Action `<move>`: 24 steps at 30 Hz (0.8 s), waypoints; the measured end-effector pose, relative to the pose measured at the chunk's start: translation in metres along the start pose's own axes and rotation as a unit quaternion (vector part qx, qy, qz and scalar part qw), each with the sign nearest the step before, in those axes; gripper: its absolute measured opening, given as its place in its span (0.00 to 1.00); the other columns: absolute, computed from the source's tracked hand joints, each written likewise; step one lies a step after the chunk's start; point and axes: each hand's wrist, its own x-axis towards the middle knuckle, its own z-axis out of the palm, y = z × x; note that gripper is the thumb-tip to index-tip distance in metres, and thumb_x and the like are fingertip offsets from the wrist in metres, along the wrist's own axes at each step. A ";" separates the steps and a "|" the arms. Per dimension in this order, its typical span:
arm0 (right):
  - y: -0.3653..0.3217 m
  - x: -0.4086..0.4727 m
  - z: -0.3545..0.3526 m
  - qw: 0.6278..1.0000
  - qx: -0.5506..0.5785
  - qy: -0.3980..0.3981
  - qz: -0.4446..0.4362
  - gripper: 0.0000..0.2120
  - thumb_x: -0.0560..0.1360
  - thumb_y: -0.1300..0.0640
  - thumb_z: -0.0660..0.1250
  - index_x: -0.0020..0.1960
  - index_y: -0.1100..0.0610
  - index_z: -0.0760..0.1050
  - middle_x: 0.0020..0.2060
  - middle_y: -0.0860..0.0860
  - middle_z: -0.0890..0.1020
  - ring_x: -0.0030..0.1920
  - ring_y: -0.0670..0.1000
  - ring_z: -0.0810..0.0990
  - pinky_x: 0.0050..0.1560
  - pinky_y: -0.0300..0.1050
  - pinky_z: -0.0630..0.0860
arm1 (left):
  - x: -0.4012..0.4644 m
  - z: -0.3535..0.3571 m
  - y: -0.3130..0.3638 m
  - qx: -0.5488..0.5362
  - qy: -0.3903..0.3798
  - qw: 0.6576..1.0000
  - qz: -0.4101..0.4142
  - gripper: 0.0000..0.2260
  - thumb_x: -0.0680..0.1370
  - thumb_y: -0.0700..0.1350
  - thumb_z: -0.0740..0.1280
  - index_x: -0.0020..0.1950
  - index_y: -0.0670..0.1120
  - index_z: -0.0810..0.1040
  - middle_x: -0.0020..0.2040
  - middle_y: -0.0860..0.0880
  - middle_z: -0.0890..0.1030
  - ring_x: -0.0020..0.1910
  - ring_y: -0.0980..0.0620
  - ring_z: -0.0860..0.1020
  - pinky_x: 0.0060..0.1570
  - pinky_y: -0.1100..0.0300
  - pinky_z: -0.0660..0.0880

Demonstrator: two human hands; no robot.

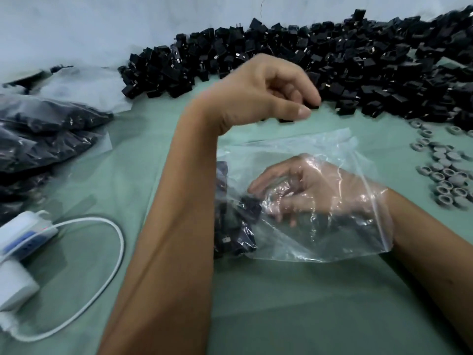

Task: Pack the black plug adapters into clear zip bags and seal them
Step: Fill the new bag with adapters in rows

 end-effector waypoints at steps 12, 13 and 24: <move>-0.012 0.044 0.006 0.983 -0.146 -0.107 0.044 0.19 0.68 0.33 0.76 0.55 0.39 0.84 0.48 0.42 0.88 0.46 0.48 0.88 0.46 0.43 0.85 | -0.037 -0.038 -0.024 -0.029 0.133 0.990 -0.030 0.10 0.78 0.39 0.74 0.57 0.37 0.83 0.43 0.44 0.77 0.36 0.57 0.73 0.35 0.66 0.69; -0.012 0.046 0.007 0.982 -0.146 -0.114 0.028 0.20 0.70 0.31 0.73 0.56 0.41 0.83 0.49 0.42 0.88 0.47 0.48 0.88 0.47 0.45 0.85 | -0.039 -0.040 -0.026 -0.029 0.138 0.989 -0.033 0.10 0.78 0.39 0.74 0.57 0.37 0.83 0.44 0.43 0.77 0.36 0.56 0.73 0.36 0.64 0.69; -0.032 0.044 0.015 0.974 -0.212 -0.082 0.019 0.10 0.73 0.59 0.73 0.51 0.64 0.84 0.44 0.64 0.87 0.42 0.64 0.87 0.43 0.59 0.82 | -0.044 -0.044 -0.035 -0.035 0.157 0.986 -0.055 0.09 0.76 0.41 0.75 0.55 0.42 0.85 0.44 0.44 0.78 0.40 0.54 0.75 0.38 0.63 0.71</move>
